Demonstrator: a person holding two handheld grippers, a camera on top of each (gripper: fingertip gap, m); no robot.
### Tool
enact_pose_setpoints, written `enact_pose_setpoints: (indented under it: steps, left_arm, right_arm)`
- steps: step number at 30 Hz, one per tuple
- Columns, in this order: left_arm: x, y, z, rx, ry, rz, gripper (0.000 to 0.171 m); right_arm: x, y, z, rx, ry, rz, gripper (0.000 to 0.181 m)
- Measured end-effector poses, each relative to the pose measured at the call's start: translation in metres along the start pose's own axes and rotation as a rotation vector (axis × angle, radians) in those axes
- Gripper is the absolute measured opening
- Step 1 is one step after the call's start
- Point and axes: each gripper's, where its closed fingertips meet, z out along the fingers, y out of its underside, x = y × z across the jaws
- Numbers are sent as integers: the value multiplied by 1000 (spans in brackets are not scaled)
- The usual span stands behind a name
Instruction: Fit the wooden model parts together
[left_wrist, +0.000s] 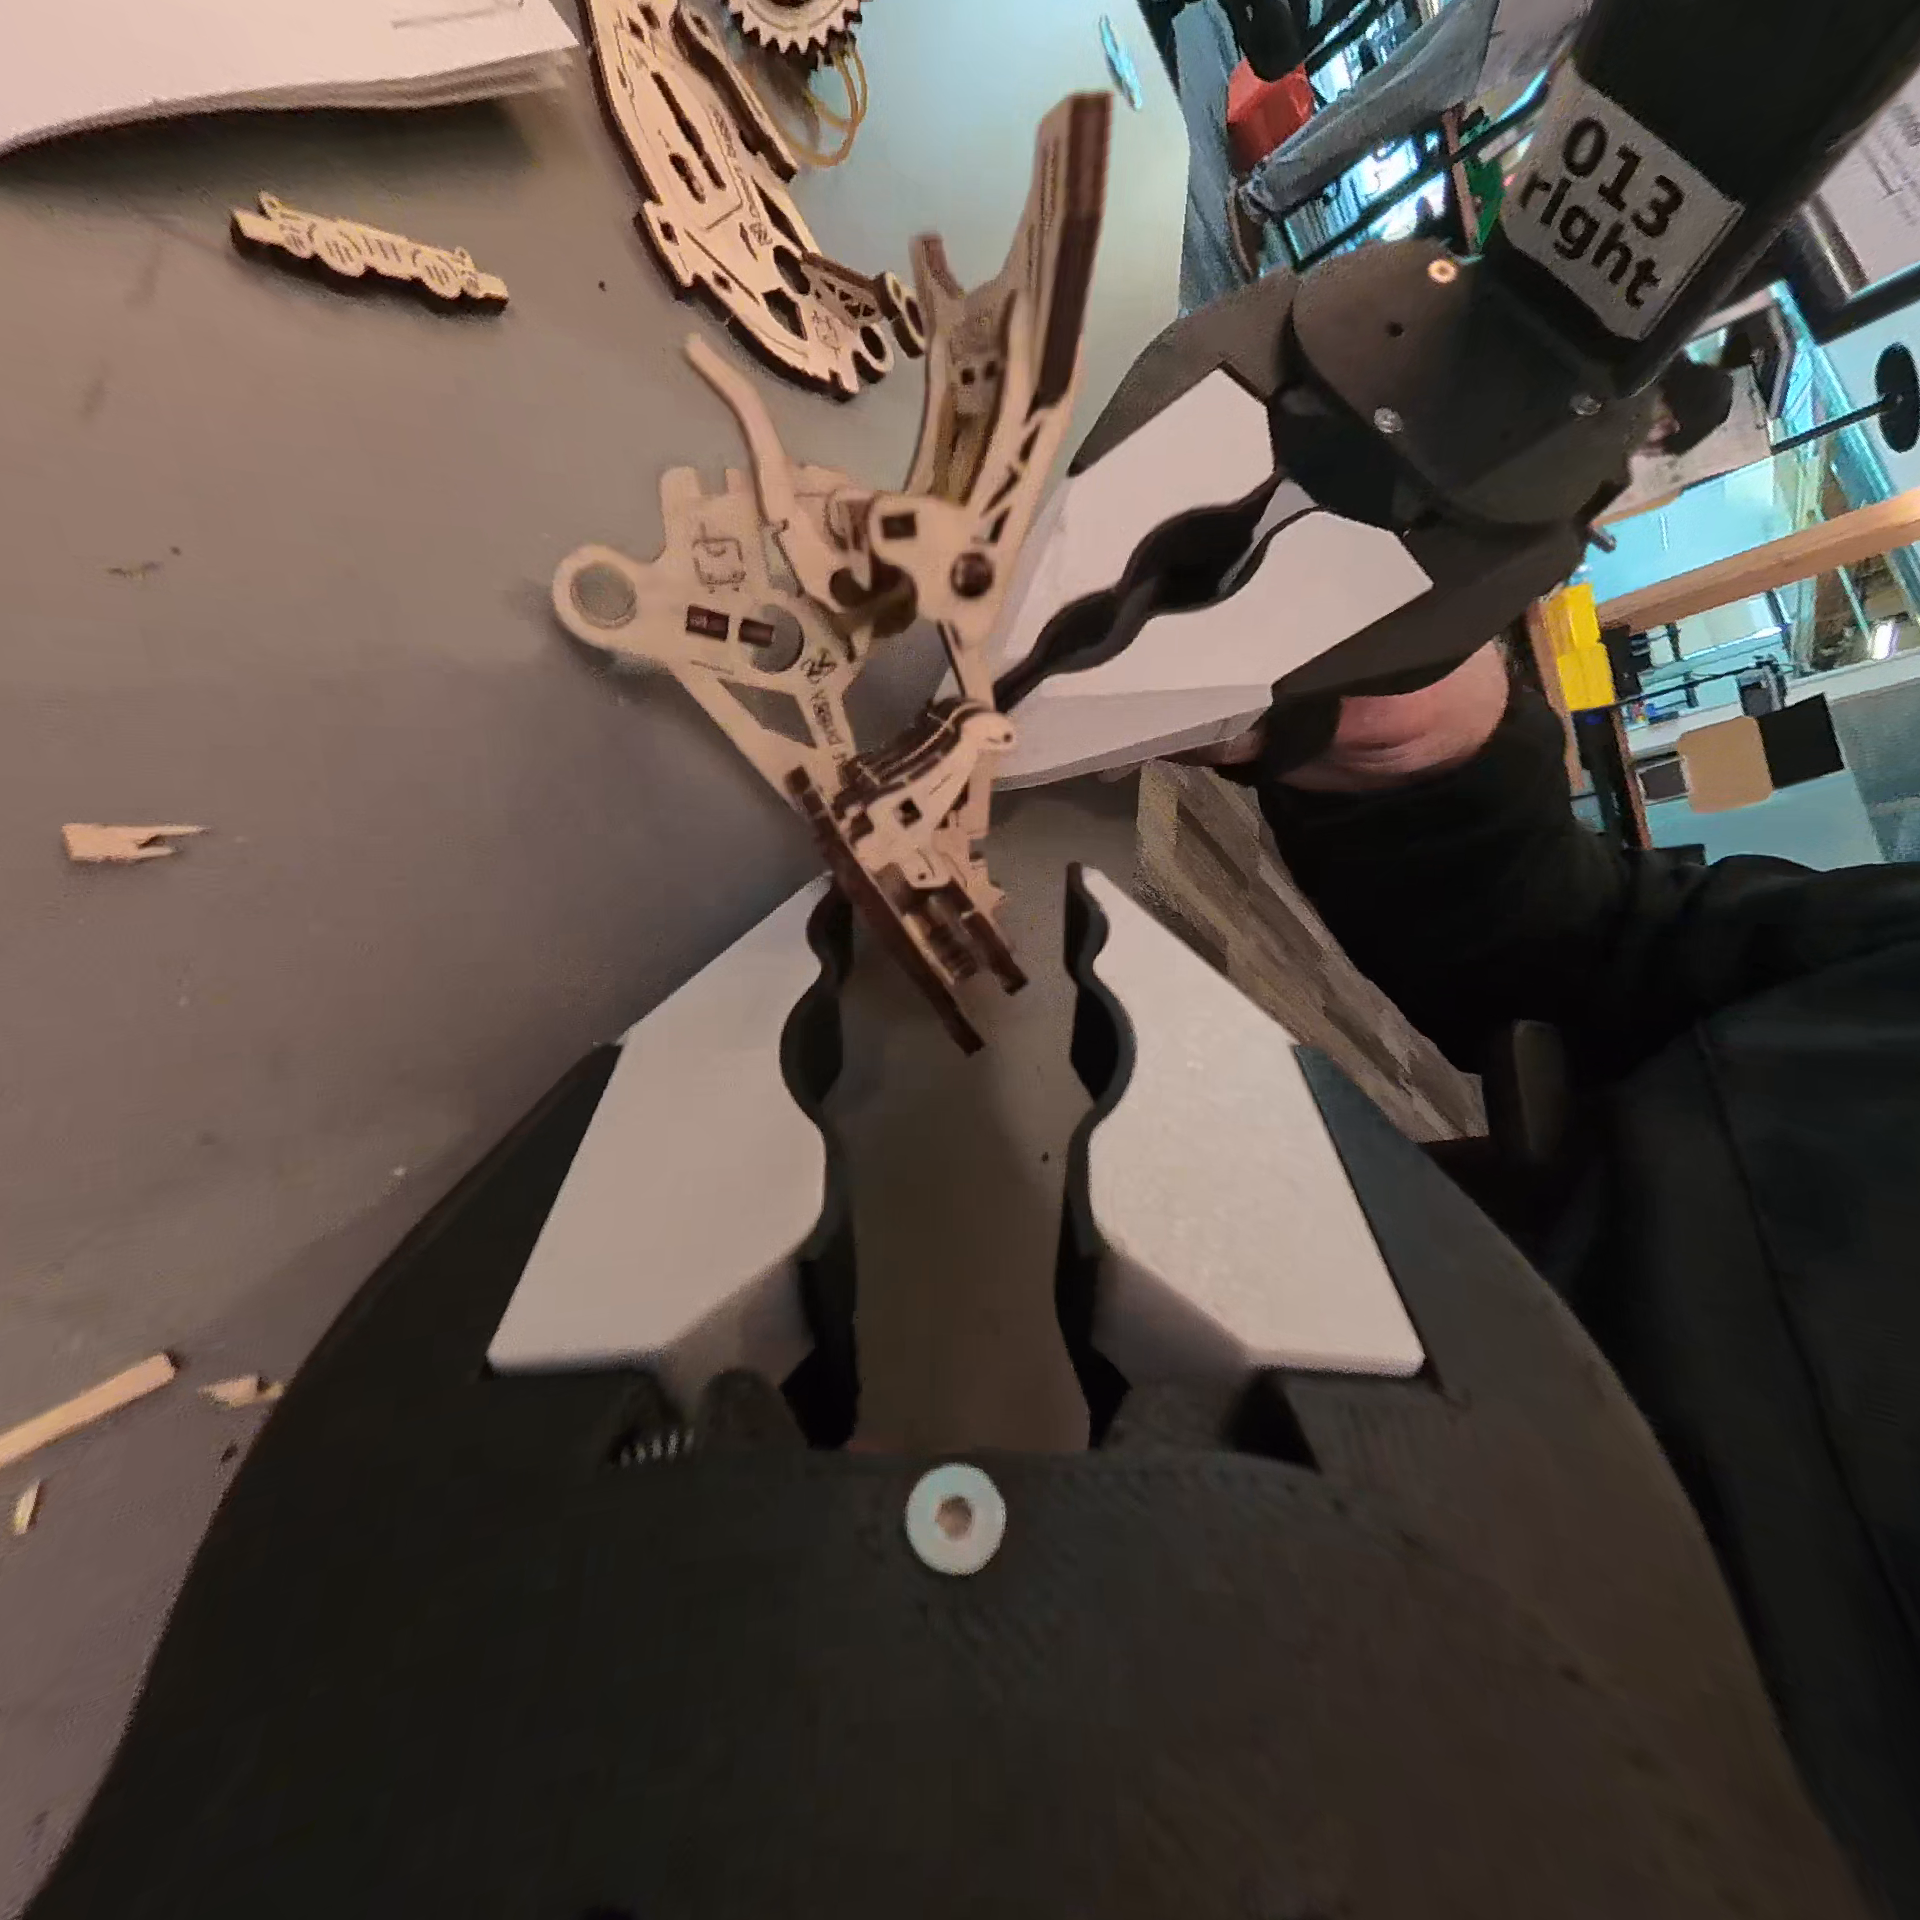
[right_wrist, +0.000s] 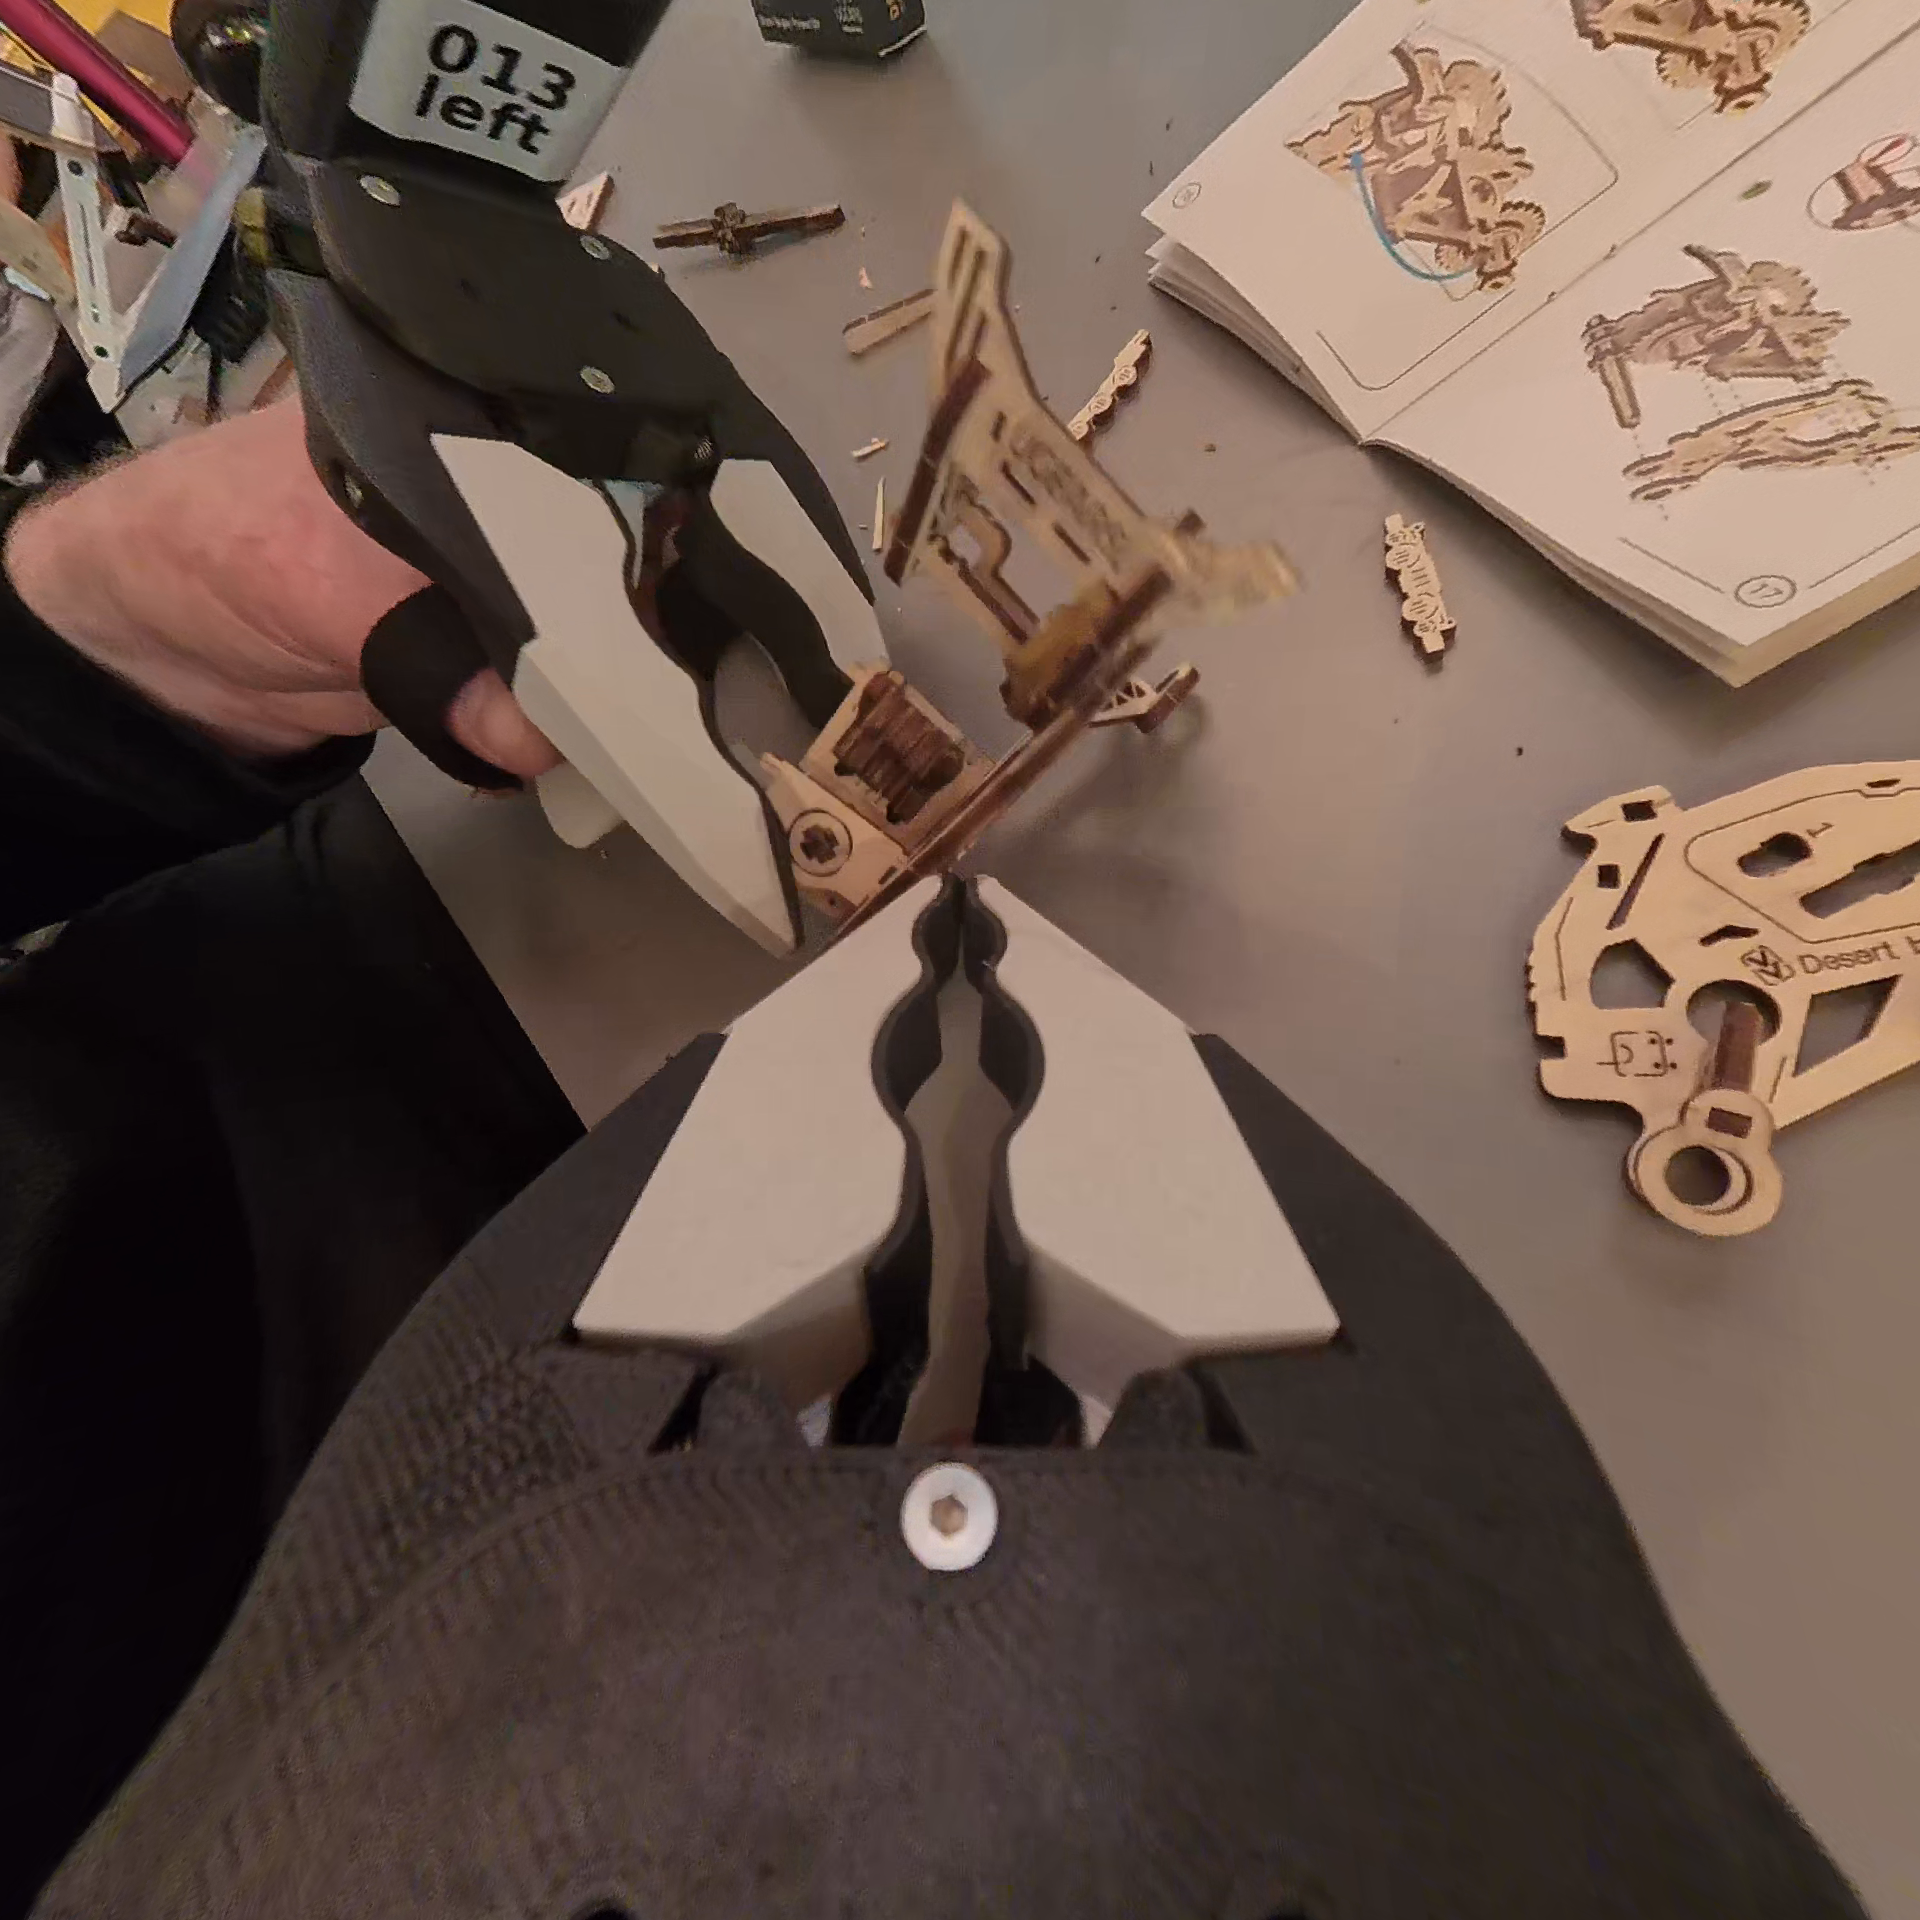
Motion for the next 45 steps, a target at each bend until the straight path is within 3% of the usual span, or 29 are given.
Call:
enact_pose_setpoints:
  steps: [8,15,20,24,27,29,32,36,38,45]
  left_arm:
    - [-5,10,-13,3,-71,46,35]
    - [-11,11,-26,52,-171,125,46]
    - [-8,20,-26,37,-126,85,34]
    - [-6,20,-27,40,-126,97,40]
    - [-11,15,-41,84,-198,111,54]
    - [-7,7,-50,122,-250,151,54]
    - [3,-6,-48,141,-297,199,50]
    - [-11,-14,-42,161,-359,164,37]
    - [-17,-10,-41,153,-379,160,27]
    - [-25,4,-60,155,-411,134,19]
  right_arm:
    - [-5,-5,3,23,0,-35,0]
    - [-16,-8,6,47,-60,13,4]
    - [-22,-15,13,72,-77,31,2]
    - [-23,-24,19,97,-67,19,0]
    - [-20,-25,14,117,-58,39,2]
    - [-13,-23,9,110,-29,54,8]
    - [-4,-21,4,89,6,60,9]
    - [-2,-17,6,81,-7,87,11]
    - [-2,-17,6,77,2,76,11]
    - [-9,-17,17,50,-3,42,14]
